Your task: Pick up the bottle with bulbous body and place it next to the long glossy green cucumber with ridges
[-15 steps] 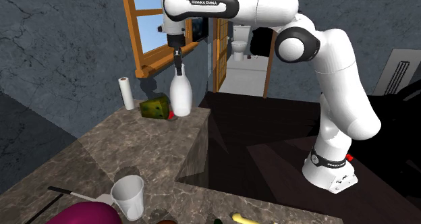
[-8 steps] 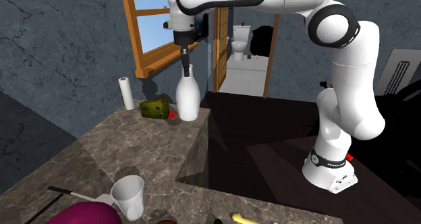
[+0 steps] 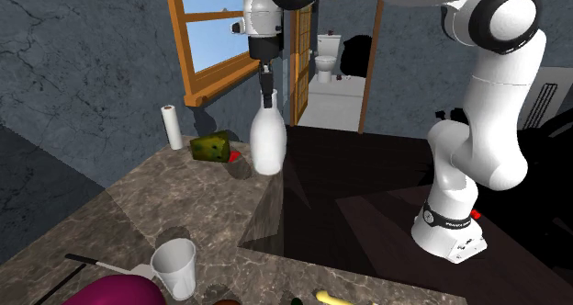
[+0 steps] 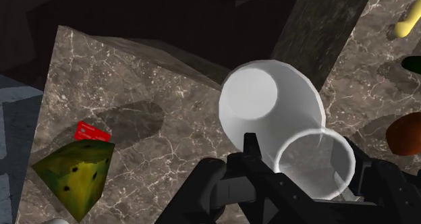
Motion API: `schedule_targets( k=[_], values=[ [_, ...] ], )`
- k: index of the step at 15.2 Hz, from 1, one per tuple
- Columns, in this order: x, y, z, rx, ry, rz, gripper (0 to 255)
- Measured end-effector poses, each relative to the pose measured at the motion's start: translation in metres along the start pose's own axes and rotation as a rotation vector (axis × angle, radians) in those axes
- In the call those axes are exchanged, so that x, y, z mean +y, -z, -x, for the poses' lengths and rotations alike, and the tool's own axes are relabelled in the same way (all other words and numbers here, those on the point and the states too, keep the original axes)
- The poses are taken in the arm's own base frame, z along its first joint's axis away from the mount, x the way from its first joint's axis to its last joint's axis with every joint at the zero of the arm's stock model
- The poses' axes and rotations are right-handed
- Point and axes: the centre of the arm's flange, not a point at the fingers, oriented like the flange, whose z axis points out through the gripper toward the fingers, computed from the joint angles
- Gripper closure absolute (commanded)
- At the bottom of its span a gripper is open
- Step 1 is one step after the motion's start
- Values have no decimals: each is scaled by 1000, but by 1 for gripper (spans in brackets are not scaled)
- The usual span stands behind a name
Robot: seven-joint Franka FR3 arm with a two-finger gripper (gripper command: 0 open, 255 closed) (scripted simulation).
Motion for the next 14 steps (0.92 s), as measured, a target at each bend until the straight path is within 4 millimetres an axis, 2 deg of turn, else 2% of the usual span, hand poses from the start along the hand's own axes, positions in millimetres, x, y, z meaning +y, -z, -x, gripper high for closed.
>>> schedule_targets(
  k=[14],
  values=[
    [-170,38,62,0,0,0,255]
  ],
)
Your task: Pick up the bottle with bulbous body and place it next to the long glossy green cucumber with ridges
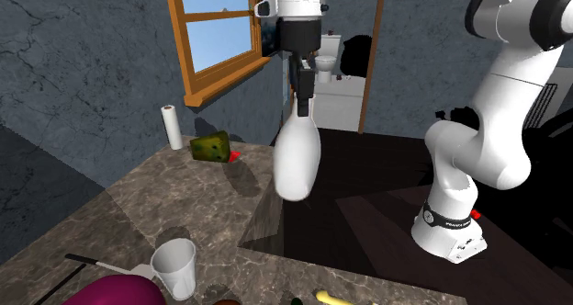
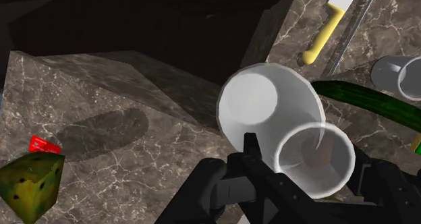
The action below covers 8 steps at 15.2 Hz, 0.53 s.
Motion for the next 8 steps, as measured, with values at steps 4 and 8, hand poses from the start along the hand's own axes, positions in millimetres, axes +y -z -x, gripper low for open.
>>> schedule_targets(
  k=[4,8],
  values=[
    [-48,10,21,0,0,1,255],
    [-96,20,42,0,0,0,255]
  ],
)
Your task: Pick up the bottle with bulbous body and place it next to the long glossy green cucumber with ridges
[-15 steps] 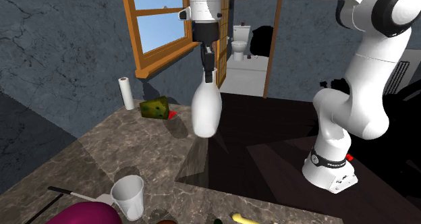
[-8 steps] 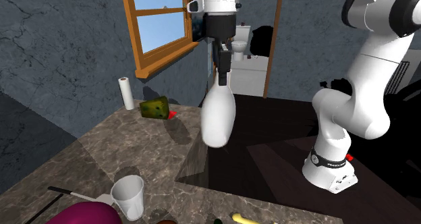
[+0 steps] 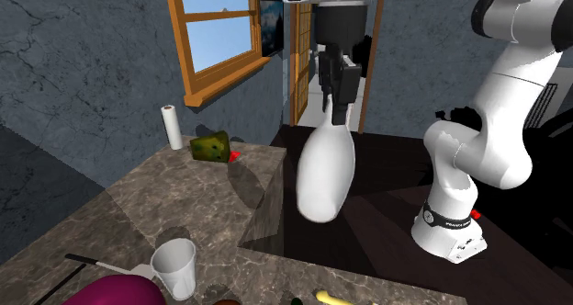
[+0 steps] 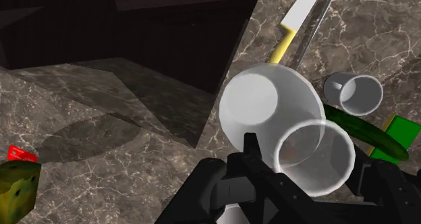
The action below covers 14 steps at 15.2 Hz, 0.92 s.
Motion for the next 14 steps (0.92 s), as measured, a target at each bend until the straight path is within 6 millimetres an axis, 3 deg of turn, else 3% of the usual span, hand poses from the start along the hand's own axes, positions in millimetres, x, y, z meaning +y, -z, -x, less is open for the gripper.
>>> schedule_targets(
  k=[14],
  values=[
    [-170,37,64,0,0,1,255]
  ],
)
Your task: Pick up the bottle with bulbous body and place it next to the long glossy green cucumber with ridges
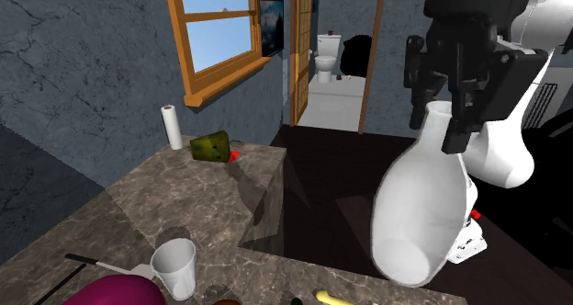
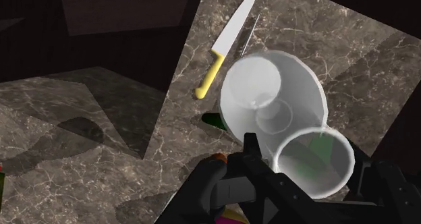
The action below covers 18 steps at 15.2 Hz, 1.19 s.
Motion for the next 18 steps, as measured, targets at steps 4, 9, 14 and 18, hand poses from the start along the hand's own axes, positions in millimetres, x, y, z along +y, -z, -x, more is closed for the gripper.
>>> schedule_targets(
  k=[4,9,14,18],
  values=[
    [-45,12,21,1,0,0,255],
    [-106,24,43,0,1,1,255],
    [-154,27,62,0,0,0,255],
    [-156,9,62,0,-1,0,255]
  ],
)
